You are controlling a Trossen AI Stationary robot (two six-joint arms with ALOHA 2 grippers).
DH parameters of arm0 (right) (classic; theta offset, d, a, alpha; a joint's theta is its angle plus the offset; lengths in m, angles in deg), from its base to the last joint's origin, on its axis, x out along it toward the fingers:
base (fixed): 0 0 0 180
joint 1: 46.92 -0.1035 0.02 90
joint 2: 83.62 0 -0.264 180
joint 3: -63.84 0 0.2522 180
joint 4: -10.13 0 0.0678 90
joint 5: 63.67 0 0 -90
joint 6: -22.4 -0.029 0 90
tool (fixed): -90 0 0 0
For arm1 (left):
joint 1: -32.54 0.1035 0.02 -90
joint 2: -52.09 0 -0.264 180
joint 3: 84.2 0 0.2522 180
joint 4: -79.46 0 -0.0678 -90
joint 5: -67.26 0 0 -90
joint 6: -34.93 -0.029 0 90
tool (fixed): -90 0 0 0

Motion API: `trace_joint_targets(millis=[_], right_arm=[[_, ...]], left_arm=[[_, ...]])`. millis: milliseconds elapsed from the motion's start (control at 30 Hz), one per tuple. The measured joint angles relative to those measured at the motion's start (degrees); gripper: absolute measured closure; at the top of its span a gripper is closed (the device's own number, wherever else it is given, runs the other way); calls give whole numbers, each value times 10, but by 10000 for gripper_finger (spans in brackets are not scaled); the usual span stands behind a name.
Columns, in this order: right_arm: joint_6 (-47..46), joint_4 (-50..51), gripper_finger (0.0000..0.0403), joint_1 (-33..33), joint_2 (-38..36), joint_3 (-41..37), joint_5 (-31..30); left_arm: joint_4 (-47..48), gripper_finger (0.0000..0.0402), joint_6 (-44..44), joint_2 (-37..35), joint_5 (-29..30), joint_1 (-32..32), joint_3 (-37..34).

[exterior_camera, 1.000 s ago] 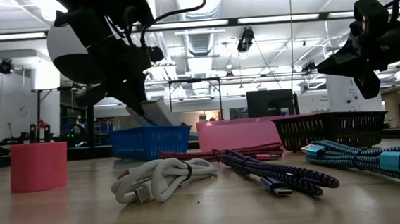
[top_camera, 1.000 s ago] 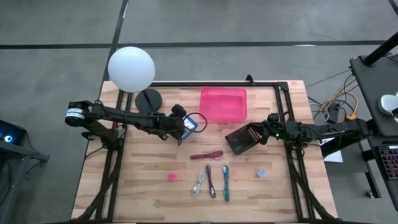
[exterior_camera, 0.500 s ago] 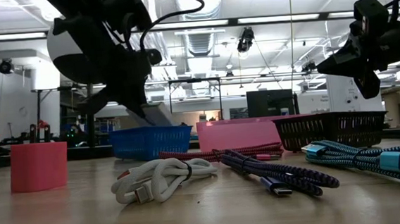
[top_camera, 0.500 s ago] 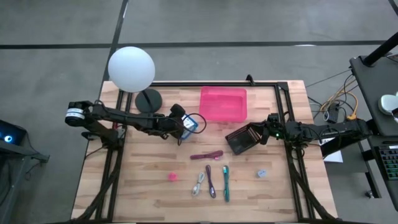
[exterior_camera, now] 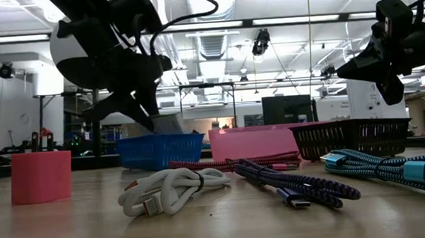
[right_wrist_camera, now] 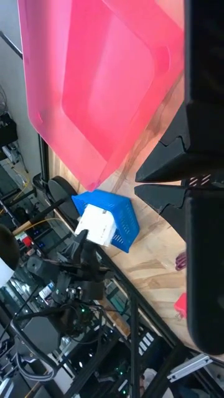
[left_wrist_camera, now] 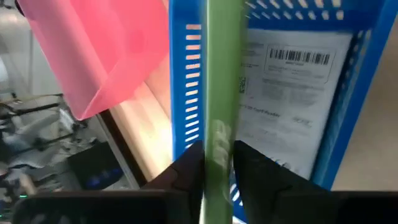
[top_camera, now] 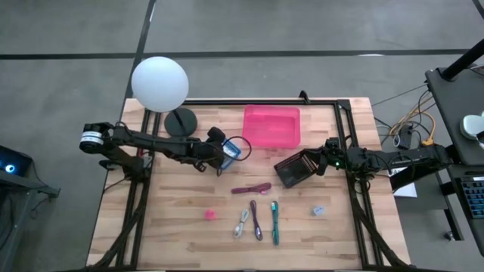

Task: Pick and place items into bin
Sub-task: Put the white card reader box into the blue bin, then put the white charger adapter into the black bin

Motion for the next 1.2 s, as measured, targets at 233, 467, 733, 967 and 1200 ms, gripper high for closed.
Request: trace_joint_targets(millis=[233,467,733,967,1200], right_arm=[[0,0,394,0,0,0,0],[0,0,394,0,0,0,0],[-14,0,394,0,0,0,0],[-28,0,394,0,0,0,0],[-44,-9,394,0,0,0,0]], left_arm=[[4,265,2,0,0,4,0],[33,212,3,-2,-1,4,2],[105,187,89,-7,-2,4,27],[106,187,135,-29,-8,3,39],[86,187,315,-39,-147,3,73]])
